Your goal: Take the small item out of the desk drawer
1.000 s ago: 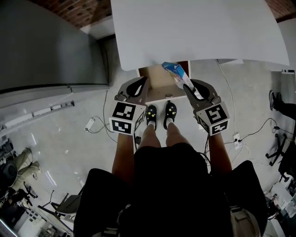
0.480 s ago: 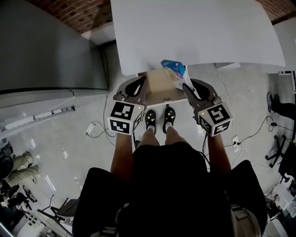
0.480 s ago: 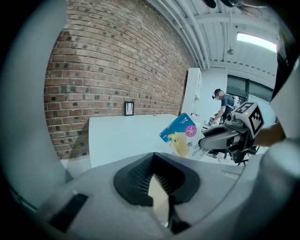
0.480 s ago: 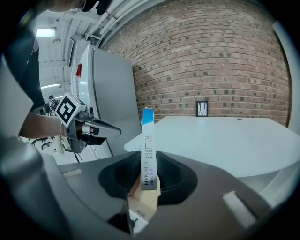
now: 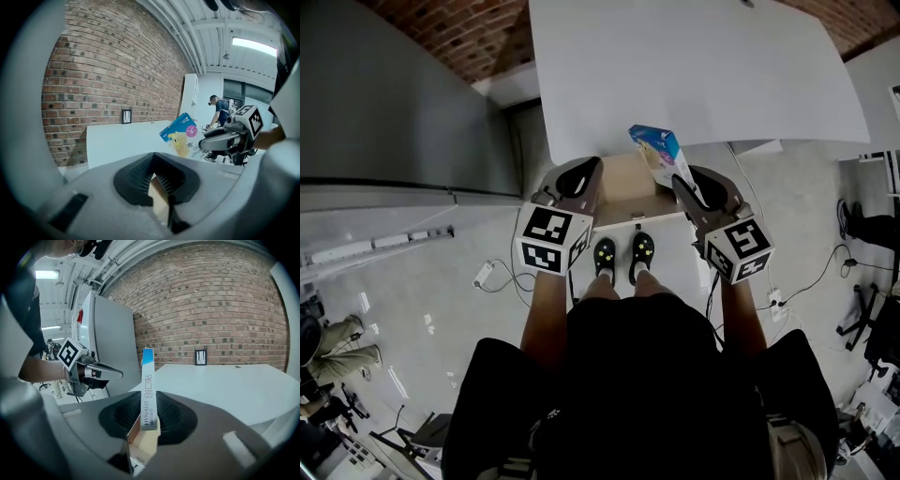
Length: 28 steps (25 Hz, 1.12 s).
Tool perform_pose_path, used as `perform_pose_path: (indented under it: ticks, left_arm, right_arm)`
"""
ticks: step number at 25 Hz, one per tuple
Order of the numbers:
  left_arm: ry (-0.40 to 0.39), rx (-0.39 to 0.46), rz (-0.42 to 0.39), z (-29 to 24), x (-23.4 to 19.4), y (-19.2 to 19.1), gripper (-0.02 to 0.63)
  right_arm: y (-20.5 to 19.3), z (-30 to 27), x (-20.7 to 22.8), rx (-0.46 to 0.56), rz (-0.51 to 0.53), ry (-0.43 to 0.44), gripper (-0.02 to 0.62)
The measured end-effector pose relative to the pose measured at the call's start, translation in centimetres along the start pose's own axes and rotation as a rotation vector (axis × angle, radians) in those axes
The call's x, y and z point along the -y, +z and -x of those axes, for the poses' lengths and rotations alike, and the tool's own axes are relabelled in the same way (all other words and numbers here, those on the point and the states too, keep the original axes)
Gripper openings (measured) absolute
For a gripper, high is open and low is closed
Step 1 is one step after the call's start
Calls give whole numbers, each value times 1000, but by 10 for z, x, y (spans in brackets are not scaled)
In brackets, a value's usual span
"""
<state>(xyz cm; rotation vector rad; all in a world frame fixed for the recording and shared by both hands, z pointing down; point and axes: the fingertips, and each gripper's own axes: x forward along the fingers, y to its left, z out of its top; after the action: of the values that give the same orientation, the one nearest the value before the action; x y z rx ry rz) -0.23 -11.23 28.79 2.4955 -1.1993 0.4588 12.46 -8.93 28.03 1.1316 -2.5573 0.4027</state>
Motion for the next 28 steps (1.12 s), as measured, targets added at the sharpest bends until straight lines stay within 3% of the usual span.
perform_pose_path:
  ticks: [28]
  left_arm:
    - [-8, 155, -58, 37, 8, 63, -2]
  right_arm:
    - [67, 36, -22, 124, 44, -4, 106]
